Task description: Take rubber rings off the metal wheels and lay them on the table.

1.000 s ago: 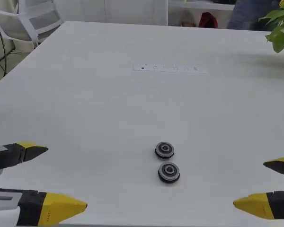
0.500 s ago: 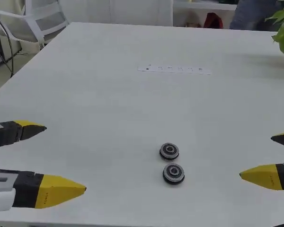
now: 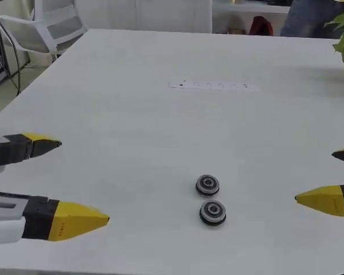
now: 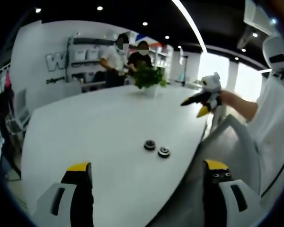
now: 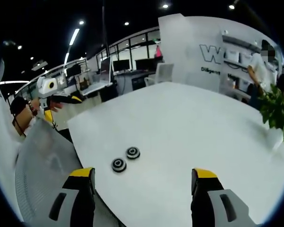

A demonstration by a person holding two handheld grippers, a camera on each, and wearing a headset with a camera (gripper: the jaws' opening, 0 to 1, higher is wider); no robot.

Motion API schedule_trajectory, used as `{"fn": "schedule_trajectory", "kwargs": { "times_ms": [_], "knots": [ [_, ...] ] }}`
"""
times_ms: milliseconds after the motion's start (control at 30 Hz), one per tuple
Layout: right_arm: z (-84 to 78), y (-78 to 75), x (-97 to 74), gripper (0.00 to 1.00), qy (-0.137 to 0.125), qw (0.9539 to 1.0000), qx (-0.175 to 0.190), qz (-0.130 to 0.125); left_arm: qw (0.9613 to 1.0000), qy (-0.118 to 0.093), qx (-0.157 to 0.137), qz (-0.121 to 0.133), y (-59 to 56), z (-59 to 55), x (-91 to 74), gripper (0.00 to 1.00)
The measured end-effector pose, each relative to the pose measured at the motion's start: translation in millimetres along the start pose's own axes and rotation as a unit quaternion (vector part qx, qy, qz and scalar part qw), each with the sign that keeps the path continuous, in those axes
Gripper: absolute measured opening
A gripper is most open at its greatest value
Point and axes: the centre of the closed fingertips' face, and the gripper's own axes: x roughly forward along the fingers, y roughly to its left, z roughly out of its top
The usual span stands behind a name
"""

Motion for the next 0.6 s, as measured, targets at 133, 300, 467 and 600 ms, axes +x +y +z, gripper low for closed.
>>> {"fn": "schedule_trajectory", "kwargs": {
  "times_ms": [133,300,467,600],
  "knots": [
    [13.9,-2.8,1.1,0.82,-0.017,0.9998,-0.004,0.001,0.9995,-0.003,0.026,-0.018,-1.6,12.3,0.9,0.97],
    [28.7,-1.8,5.8,0.82,-0.026,0.9995,-0.016,0.009,0.9985,-0.015,0.051,-0.013,5.8,30.7,-0.4,0.95],
    [44.9,2.7,14.1,0.81,-0.038,0.9985,-0.033,0.021,0.9966,-0.033,0.071,-0.024,2.9,49.2,4.0,0.93],
    [56.3,7.4,19.9,0.79,-0.055,0.9973,-0.038,0.032,0.9927,-0.033,0.112,-0.031,-1.2,64.5,11.6,0.92]
  ]
}}
